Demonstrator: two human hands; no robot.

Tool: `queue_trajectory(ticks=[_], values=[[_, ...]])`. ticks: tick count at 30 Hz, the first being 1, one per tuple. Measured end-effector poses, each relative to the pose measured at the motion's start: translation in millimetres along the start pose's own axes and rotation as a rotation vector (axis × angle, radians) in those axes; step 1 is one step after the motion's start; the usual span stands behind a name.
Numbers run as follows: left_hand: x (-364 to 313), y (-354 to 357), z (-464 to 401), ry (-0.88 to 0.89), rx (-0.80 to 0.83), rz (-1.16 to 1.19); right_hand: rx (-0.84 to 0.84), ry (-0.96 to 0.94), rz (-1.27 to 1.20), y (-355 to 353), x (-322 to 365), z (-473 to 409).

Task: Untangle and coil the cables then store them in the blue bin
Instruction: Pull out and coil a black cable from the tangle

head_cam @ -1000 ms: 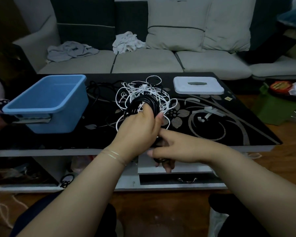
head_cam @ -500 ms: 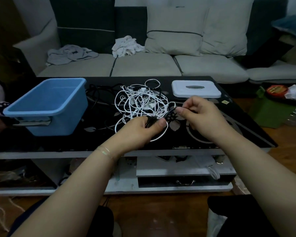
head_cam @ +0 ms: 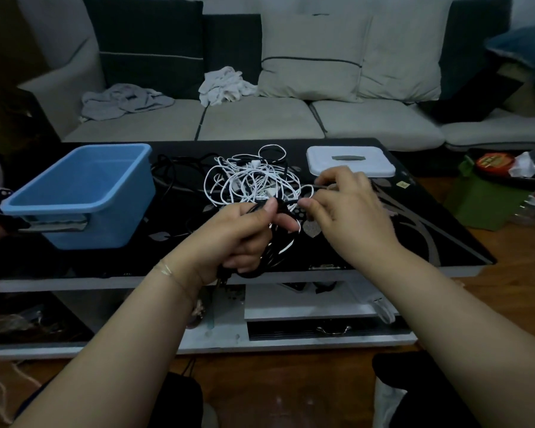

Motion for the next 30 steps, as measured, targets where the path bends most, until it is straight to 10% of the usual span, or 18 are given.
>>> queue_trajectory(ticks=[22, 30], values=[[-12, 2, 5, 0.062, -0.246, 0.31, 0.114, 0.378, -1.052, 39, 23, 7], [-11, -16, -2, 0.124, -0.323, 0.73, 0.144, 0.335, -0.968, 74, 24, 17]])
Point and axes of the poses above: each hand's wrist, its own z-axis away from the middle knuckle, its own y-axis out of the palm, x = y × z, the point moved 3 cm from there along -z, towards the middle knuckle, and after that the axes turned 13 degrees about -z, right-handed, at the moved point
